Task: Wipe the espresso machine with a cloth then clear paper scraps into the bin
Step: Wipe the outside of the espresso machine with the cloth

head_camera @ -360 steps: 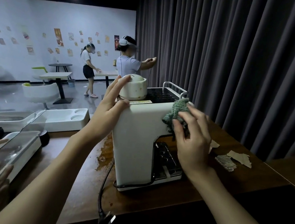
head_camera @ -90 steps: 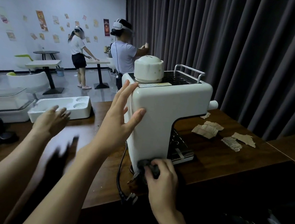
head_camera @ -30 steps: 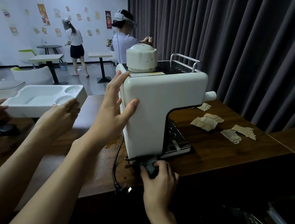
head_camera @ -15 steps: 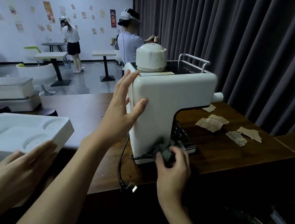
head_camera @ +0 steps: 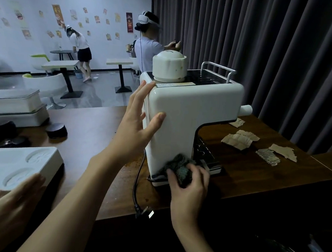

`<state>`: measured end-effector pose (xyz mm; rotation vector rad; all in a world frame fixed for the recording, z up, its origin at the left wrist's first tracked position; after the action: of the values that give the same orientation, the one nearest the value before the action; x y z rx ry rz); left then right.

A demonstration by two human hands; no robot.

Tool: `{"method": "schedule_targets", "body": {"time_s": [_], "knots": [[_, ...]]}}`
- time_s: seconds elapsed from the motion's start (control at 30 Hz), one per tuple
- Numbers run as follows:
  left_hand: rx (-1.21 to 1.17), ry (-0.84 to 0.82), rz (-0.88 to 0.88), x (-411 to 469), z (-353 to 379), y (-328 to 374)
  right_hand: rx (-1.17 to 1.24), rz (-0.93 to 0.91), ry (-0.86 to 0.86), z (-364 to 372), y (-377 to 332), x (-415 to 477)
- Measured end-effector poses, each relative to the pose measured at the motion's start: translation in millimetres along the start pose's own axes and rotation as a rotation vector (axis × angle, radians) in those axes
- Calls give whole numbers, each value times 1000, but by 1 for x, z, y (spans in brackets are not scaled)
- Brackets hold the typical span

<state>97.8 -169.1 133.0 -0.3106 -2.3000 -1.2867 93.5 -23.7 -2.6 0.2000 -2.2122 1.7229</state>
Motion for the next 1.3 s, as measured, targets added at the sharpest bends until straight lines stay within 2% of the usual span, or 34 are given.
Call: {"method": "schedule_targets", "body": {"time_s": [0.13,0.3,0.5,0.7,0.9,0.97,1.1,1.3], "knots": [[-10,0,-9,0,0,1,195,72,-99,-4,0,-9],[-15,0,-7,-1,0,2,242,14,-175,-6,-1,-5],[-9,0,2,-1,-2,5,129,-160,-96,-1,-10,7],[31,-14,17,0,-6,10,142,-56,-100,-2,-7,5],[29,-37,20,0,-8,13,151,-145,98,-14,-34,28],[19,-35,16,0,-8,14,109,-185,82,-5,-36,18],[75,-34,43,3,-11,15,73,-297,-56,11,-37,2],[10,-61,81,7,-13,19,171,-229,88,-10,-40,34]]}}
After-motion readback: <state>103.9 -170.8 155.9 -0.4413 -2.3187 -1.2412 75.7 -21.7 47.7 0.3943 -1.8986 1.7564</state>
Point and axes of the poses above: each hand's wrist, its own x-axis towards the middle knuckle, its own z-axis out of the palm, y = z × x, the point moved 2 cm from there along x, towards the middle knuckle, and after that the axes turned 8 degrees about -y, right-handed, at the moved point
